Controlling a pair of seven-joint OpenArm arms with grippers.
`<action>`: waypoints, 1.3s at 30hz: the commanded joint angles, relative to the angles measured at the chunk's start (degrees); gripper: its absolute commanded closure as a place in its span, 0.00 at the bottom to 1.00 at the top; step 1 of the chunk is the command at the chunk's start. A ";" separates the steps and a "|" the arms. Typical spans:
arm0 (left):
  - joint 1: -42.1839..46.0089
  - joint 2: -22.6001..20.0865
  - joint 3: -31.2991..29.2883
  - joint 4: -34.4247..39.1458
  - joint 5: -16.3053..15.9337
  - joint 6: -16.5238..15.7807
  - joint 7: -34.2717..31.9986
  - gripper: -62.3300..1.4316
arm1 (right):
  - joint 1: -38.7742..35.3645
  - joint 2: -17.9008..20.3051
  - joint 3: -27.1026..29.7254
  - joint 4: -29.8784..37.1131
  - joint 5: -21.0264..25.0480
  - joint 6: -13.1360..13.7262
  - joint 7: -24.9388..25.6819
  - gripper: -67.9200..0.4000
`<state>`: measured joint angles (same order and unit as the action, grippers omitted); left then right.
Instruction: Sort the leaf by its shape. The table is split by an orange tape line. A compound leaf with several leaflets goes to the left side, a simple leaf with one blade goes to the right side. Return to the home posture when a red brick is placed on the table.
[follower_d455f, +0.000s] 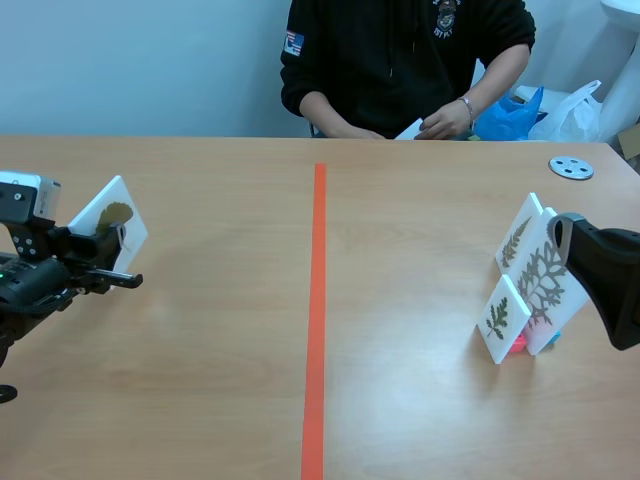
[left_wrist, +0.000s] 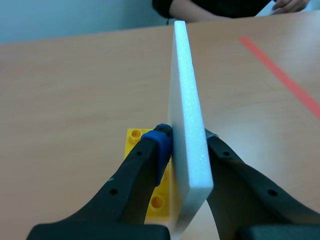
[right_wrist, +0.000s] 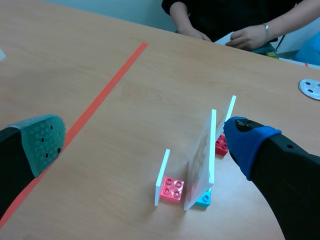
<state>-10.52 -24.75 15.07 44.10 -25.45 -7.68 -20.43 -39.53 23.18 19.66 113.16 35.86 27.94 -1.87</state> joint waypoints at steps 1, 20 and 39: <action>-2.45 -0.02 0.04 -0.81 -1.70 -0.37 -1.38 0.89 | 0.96 -0.02 0.70 0.90 0.85 -0.02 0.68 0.00; -10.12 2.01 0.00 -16.35 -2.69 -0.46 -3.76 0.89 | 0.96 -0.02 0.70 0.90 0.85 0.00 0.68 0.00; -10.25 -1.99 0.00 -12.09 -4.26 -1.05 -5.55 0.30 | 0.96 -0.02 0.70 0.90 2.32 0.26 0.66 0.00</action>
<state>-19.66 -25.04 15.25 29.28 -28.36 -8.36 -25.26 -39.38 23.18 19.66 113.16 37.58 28.16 -1.87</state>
